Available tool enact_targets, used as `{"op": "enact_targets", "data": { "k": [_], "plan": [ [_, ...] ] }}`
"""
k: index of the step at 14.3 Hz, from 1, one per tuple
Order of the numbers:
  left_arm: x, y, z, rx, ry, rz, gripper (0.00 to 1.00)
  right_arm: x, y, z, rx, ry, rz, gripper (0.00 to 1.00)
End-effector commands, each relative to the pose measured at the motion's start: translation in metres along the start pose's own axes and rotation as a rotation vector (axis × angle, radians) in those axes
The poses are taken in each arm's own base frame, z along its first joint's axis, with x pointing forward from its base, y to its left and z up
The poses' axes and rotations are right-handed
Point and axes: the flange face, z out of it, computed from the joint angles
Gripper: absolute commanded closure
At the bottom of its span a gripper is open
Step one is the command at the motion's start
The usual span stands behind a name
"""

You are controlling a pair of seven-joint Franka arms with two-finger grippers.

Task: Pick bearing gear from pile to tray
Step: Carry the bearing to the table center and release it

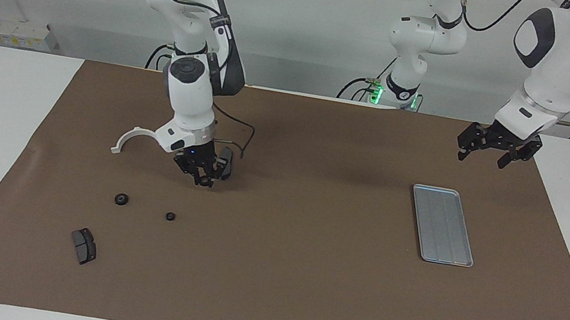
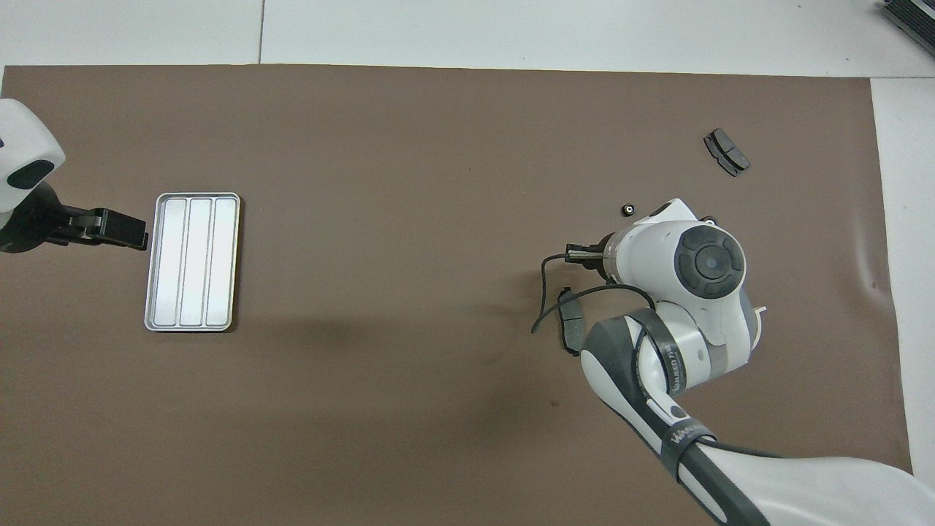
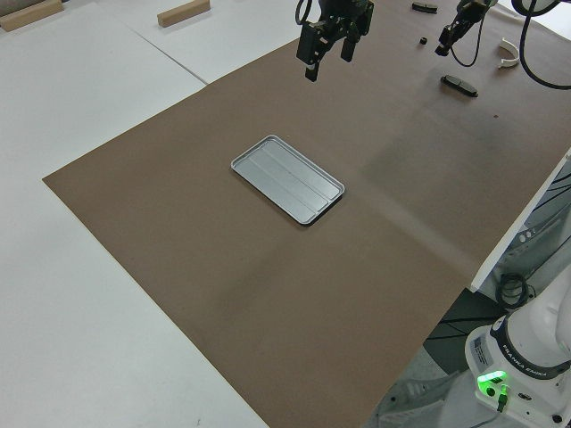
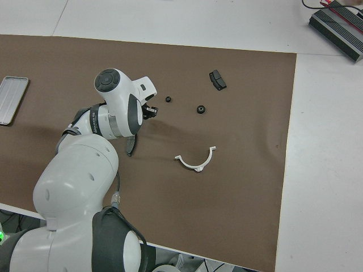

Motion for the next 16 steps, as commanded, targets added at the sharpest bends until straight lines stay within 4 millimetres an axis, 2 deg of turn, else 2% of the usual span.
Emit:
{"op": "enact_targets", "data": {
  "k": [1,5,7,8,11,13,16],
  "plan": [
    [-0.007,-0.003,-0.001,0.016,0.008,0.006,0.0,0.004,-0.055,-0.006,0.032,0.012,0.061,1.0],
    [-0.006,-0.002,-0.002,0.016,0.009,0.008,0.0,0.002,-0.153,-0.003,0.053,-0.005,0.112,1.0],
    [-0.006,-0.003,-0.002,0.016,0.009,0.006,0.0,-0.005,-0.21,0.011,0.044,-0.033,0.13,1.0],
    [-0.006,-0.003,-0.002,0.016,0.009,0.006,0.0,-0.002,-0.227,0.016,0.042,-0.021,0.147,1.0],
    [-0.006,-0.003,-0.002,0.016,0.009,0.006,0.0,-0.012,-0.269,0.03,0.03,-0.002,0.118,1.0],
    [-0.006,-0.002,-0.002,0.016,0.009,0.008,0.0,-0.014,-0.277,0.033,0.043,0.006,0.105,1.0],
    [-0.006,-0.002,-0.002,0.016,0.008,0.009,0.0,-0.049,-0.305,0.037,0.048,0.008,0.037,1.0]
  ]
}}
